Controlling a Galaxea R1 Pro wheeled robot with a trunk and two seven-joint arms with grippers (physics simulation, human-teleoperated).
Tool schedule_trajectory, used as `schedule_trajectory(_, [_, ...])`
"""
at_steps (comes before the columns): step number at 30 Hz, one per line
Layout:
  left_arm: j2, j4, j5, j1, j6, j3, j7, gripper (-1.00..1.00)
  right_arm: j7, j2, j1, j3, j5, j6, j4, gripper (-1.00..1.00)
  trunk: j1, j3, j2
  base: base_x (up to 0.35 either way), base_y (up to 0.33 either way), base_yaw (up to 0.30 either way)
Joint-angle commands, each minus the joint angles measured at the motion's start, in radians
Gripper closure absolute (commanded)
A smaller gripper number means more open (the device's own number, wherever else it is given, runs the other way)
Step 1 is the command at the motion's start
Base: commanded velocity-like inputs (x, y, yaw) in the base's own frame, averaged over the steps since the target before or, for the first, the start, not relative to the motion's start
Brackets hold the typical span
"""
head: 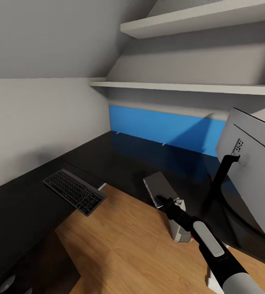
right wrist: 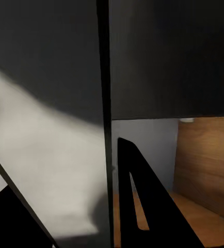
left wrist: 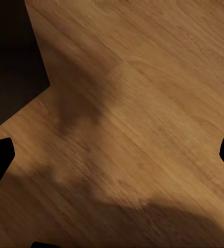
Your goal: In the bedroom, organize the workspace by keeping the computer under the desk, ensuring the monitor is on the desk, placing the keyboard on the desk next to the monitor, placing the mouse on the desk next to the keyboard, moving the folder from the swivel chair onto the desk next to the mouse, stacking the notebook on top of the folder with the pen on top of the notebook, and positioning the swivel chair next to the desk.
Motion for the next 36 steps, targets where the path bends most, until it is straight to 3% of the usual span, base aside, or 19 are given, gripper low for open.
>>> schedule_trajectory(1, [0.000,0.000,0.004,-0.001,-0.004,-0.008,0.007,-1.00,0.001,-0.001,-0.001,0.003,0.003,0.002,-0.002,1.00,-0.004,0.002,0.007,0.000,0.000,0.000])
schedule_trajectory(15, [-0.001,0.000,0.004,-0.001,-0.004,-0.008,0.007,-1.00,0.001,0.005,-0.001,0.018,0.025,0.004,-0.031,1.00,-0.058,0.046,0.105,0.000,0.000,0.024])
schedule_trajectory(32, [0.000,0.000,0.004,-0.001,-0.004,-0.009,0.006,-1.00,0.001,0.007,-0.001,0.055,0.030,-0.006,-0.033,1.00,-0.123,0.099,0.224,0.000,0.000,0.216])
schedule_trajectory(36, [0.000,0.000,0.004,-0.001,-0.004,-0.009,0.006,-1.00,0.002,0.007,-0.001,0.055,0.029,-0.004,-0.033,1.00,-0.123,0.097,0.224,0.000,0.000,0.160])
